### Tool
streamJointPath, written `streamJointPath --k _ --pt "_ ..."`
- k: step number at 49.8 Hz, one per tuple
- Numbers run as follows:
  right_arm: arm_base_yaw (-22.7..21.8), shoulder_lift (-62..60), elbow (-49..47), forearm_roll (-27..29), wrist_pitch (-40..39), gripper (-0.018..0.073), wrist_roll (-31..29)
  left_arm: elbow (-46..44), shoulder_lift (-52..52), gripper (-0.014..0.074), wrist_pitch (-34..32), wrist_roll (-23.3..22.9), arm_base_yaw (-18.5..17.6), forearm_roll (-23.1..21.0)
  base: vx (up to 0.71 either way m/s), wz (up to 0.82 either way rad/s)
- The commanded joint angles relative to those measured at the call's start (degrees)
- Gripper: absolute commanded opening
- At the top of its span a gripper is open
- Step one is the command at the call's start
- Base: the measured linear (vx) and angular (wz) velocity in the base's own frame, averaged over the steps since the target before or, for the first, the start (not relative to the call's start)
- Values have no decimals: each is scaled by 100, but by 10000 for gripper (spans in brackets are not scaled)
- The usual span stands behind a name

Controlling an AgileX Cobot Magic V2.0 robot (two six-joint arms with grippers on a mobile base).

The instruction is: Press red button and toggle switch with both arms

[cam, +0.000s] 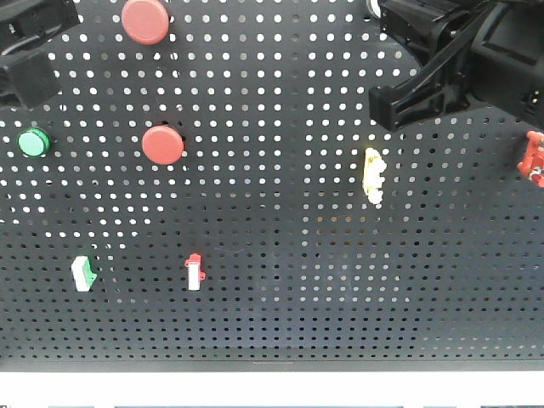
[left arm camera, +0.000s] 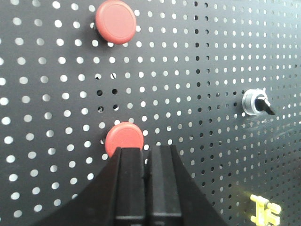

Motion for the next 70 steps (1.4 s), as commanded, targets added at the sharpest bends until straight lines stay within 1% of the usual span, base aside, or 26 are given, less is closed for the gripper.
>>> streamJointPath --k 1,7,9,10,13,16,22,26,32,35,39,44,50,56,59,63,70 --pt "-7 -121 -173 -80 -347 0 8 -166 -98 2 -486 -45 -32 -28 0 0" --pt "-7 -121 -173 -80 -347 0 8 -154 -88 2 -511 -45 -32 -28 0 0" --pt "-7 -121 -173 -80 -347 0 8 -148 -96 2 -431 46 10 69 0 0" --pt "-7 -121 -173 -80 -347 0 8 -142 -107 2 -394 111 62 112 0 0" --pt "-7 -121 -173 -80 -342 0 8 9 -175 2 -355 326 308 57 0 0" --pt "-7 -121 -173 -80 -342 0 8 335 -428 2 -360 363 546 3 0 0" --pt "-7 -121 -173 -86 -312 0 8 1522 -1163 2 -431 363 1141 -376 0 0" --pt "-7 -107 -173 -86 -330 0 8 2531 -1761 2 -627 363 1555 -534 0 0" --pt "-7 -106 -173 -86 -308 0 8 4166 -2727 2 -1177 363 2101 -507 0 0" --pt "-7 -106 -173 -86 -308 0 8 4943 -3252 2 -1317 376 2334 -446 0 0" --pt "-7 -101 -173 -86 -309 0 8 5722 -3891 2 -1316 397 2562 -317 0 0" --pt "-7 -101 -173 -86 -309 0 8 6427 -4679 2 -1158 392 2791 -321 0 0" --pt "-7 -101 -173 -86 -309 0 8 6940 -5499 2 -867 392 2965 -327 0 0" --pt "-7 -101 -173 -86 -309 0 8 7384 -6213 2 -802 392 2959 -388 0 0" --pt "-7 -102 -173 -86 -292 0 8 7537 -6123 2 -986 346 2951 -521 0 0" --pt "-7 -102 -173 -86 -325 0 8 7532 -6037 2 -817 337 2951 -626 0 0" --pt "-7 -102 -173 -86 -289 0 8 7526 -6024 2 -727 337 2951 -630 0 0"
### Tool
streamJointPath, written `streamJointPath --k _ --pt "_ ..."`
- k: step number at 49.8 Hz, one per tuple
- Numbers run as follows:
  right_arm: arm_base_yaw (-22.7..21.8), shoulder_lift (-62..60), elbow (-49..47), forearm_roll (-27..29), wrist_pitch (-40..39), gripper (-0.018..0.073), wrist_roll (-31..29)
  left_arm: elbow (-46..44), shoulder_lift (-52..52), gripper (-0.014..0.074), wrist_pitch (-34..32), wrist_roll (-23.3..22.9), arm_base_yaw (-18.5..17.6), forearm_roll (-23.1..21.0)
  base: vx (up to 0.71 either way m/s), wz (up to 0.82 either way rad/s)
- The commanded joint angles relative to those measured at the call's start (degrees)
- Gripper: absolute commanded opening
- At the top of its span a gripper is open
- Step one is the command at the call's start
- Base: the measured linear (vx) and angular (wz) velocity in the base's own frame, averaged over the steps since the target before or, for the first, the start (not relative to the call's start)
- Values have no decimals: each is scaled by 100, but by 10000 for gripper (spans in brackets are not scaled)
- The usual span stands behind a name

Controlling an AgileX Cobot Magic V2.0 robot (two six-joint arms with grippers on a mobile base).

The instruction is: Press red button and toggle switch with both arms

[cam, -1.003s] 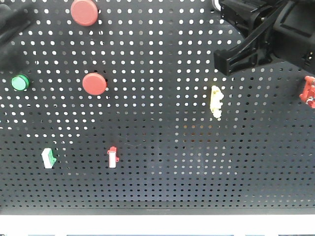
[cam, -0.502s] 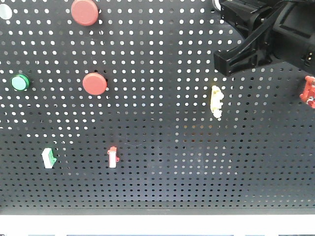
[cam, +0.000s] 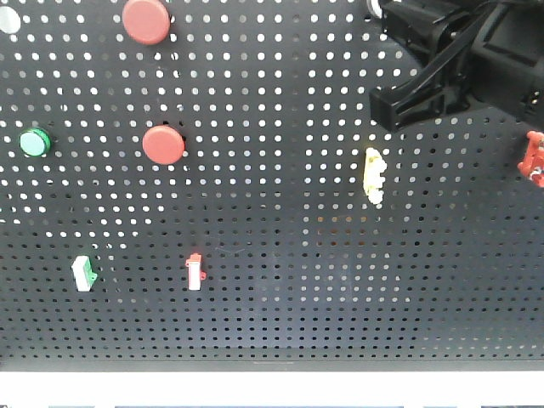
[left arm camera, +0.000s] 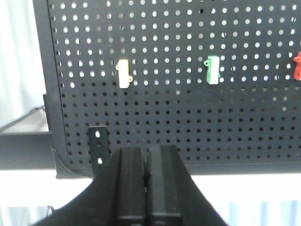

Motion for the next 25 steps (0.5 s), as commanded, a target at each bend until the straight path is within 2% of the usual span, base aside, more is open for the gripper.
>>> streamJointPath --k 1,25 --pt "-7 -102 -173 -86 -328 0 4 181 31 2 -390 -53 -7 -77 0 0" --pt "-19 -102 -173 -39 -305 0 -4 181 31 2 -403 -53 -7 -77 0 0"
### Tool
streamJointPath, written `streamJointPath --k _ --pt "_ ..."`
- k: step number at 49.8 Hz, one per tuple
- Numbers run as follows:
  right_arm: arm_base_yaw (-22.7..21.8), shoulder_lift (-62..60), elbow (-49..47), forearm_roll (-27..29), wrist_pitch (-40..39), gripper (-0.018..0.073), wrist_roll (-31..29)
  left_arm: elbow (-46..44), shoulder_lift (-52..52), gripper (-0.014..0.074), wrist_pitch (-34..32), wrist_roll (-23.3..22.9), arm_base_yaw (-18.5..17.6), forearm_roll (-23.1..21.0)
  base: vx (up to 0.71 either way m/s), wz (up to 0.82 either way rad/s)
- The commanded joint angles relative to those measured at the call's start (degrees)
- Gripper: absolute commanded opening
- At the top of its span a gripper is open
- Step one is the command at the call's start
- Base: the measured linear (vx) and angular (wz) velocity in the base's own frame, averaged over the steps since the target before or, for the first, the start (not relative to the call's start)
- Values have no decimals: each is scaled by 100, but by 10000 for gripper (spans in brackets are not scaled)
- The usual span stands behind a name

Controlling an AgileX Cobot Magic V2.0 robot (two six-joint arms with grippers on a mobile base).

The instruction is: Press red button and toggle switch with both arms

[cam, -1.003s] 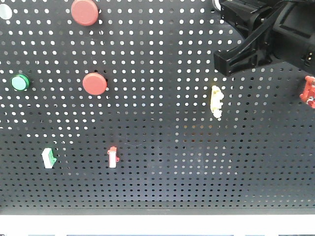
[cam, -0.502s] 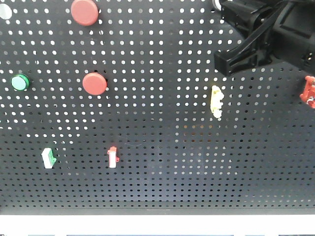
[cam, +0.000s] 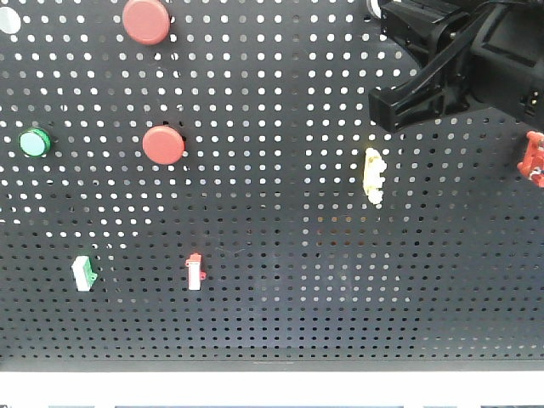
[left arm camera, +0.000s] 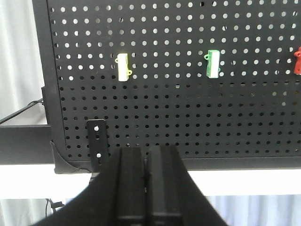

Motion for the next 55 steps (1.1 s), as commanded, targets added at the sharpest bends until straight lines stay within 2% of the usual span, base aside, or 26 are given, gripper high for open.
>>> streamJointPath --k 1,4,6,11,16,21,26,31,32,38,40,43,50,55 --pt "-85 -149 -173 -34 -147 0 -44 181 31 2 -458 -53 -7 -58 0 0" --pt "-257 -366 -128 324 128 0 -54 181 31 2 -458 -53 -7 -58 0 0" --pt "-438 -620 15 798 283 0 -59 181 31 2 -458 -53 -7 -58 0 0" --pt "-875 -1448 825 1727 226 0 -66 181 31 2 -458 -53 -7 -58 0 0" --pt "-1378 -2363 1862 1824 96 0 -79 181 31 2 -458 -53 -7 -58 0 0" --pt "-2061 -3557 3195 1824 73 0 -79 181 31 2 -458 -53 -7 -58 0 0" --pt "-2668 -4641 4425 2111 98 0 -128 181 31 2 -458 -53 -7 -58 0 0" --pt "-3136 -5663 5638 2834 137 0 -829 181 31 2 -458 -53 -7 -58 0 0" --pt "-3234 -5856 5955 3138 127 0 -1059 181 31 2 -458 -53 -7 -58 0 0" --pt "-3372 -6799 7024 4334 86 0 -2347 181 31 2 -458 -53 -7 -58 0 0" --pt "-3372 -7028 7287 4463 75 0 -2563 181 31 2 -458 -53 -7 -58 0 0" --pt "-3372 -7015 7615 4487 -32 0 -2581 181 31 2 -458 -53 -7 -58 0 0" --pt "-3372 -6939 8161 4283 -246 0 -1800 181 32 2 -464 -48 -7 -58 0 0" --pt "-3371 -7020 8151 3991 122 0 -1476 181 26 2 -467 -48 -7 -58 0 0"
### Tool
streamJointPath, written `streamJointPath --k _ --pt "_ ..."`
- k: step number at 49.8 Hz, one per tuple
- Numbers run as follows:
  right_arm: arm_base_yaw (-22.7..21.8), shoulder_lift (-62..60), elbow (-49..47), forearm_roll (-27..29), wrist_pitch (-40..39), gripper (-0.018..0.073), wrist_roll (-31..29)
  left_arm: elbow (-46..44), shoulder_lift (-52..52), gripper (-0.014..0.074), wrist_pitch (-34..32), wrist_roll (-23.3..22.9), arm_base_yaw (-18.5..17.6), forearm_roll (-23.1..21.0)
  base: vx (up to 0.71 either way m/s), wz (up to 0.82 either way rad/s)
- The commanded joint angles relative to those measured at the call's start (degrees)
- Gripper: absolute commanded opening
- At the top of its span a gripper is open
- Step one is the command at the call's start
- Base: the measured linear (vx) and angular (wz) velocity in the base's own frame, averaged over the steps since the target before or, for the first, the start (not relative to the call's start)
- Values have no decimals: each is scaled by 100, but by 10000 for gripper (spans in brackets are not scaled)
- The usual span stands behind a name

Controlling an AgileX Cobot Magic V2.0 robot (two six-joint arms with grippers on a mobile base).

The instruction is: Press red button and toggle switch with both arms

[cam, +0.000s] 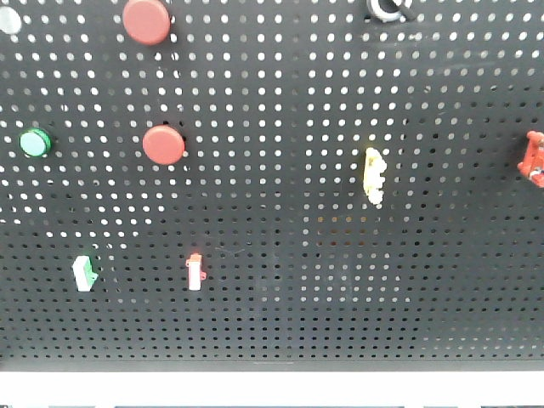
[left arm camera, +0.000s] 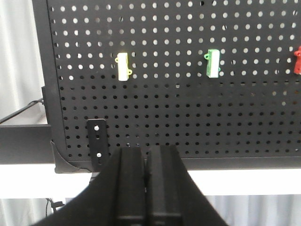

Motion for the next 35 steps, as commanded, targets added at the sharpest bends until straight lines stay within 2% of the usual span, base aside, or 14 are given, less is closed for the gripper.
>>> streamJointPath --k 1,35 --pt "-40 -96 62 -313 -349 0 320 181 36 2 -483 -48 -7 -56 0 0" --pt "-40 -91 62 -450 -224 0 318 181 36 2 -477 -48 -7 -56 0 0"
